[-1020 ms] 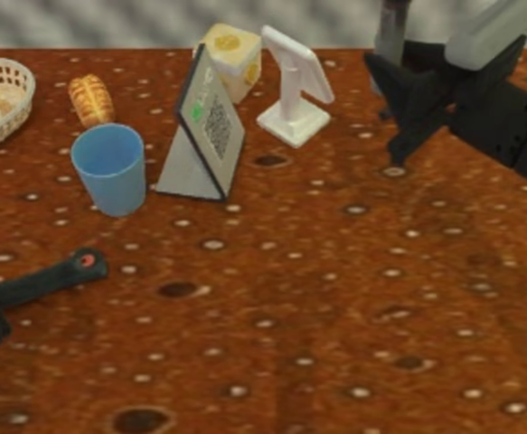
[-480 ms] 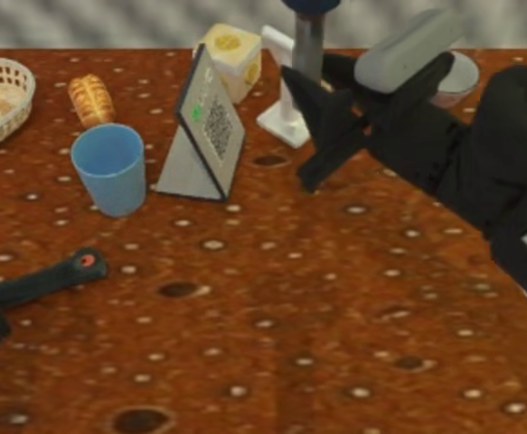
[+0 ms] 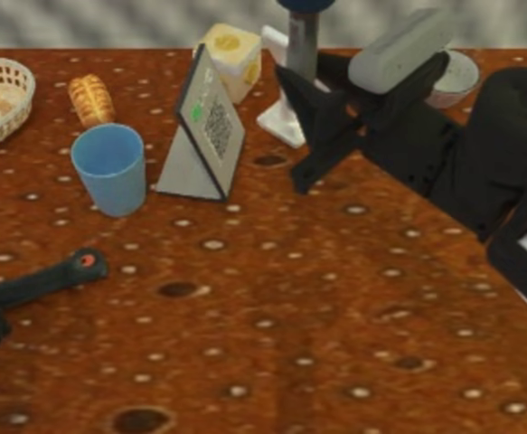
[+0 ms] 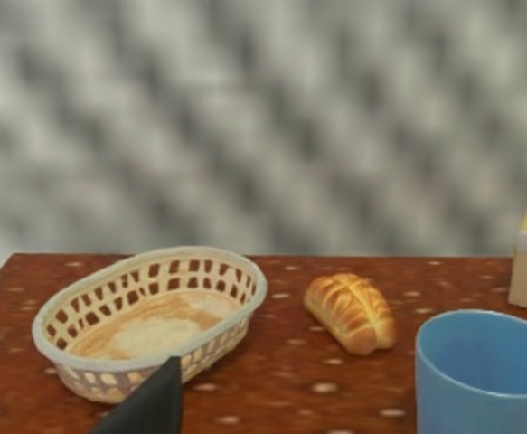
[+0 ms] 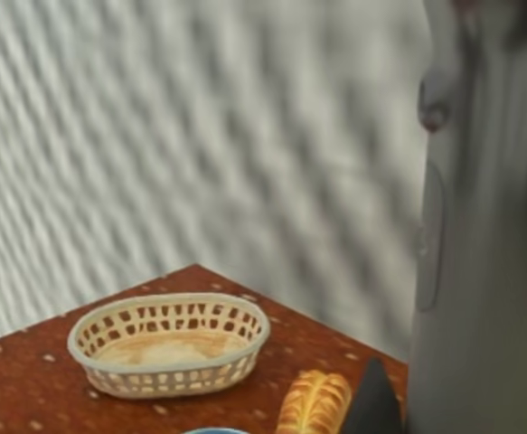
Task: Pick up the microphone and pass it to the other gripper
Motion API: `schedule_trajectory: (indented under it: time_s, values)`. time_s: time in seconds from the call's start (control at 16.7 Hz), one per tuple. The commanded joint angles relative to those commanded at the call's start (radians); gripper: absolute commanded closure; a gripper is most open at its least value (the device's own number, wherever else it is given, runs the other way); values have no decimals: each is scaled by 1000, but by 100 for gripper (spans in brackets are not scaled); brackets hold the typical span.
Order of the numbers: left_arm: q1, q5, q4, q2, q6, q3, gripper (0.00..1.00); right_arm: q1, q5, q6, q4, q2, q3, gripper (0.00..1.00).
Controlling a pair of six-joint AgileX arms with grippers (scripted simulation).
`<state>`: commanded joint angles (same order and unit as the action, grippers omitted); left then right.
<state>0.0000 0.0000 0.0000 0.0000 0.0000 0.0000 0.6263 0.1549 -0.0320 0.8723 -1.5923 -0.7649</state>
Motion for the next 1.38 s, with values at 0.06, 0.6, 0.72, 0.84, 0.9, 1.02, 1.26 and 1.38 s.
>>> schedule_trajectory:
  time_s: [0.06,0.6,0.72,0.84,0.9,1.02,1.26,1.38]
  values:
    - [0,0,0,0,0,0,0,0,0,0,0,0,-1,100]
    - [-104,89,101,228,3,144,0,0,0,0,0,0,-1,100]
    - [-161,137,156,377,4,223,0,0,0,0,0,0,-1,100]
    - [-221,188,214,535,5,305,0,0,0,0,0,0,-1,100]
    - [-252,214,242,611,6,347,0,0,0,0,0,0,-1,100]
    - [-311,264,298,752,6,426,0,0,0,0,0,0,-1,100]
    - [-410,349,393,991,6,562,0,0,0,0,0,0,-1,100]
    - [-446,379,429,1075,6,613,0,0,0,0,0,0,-1,100]
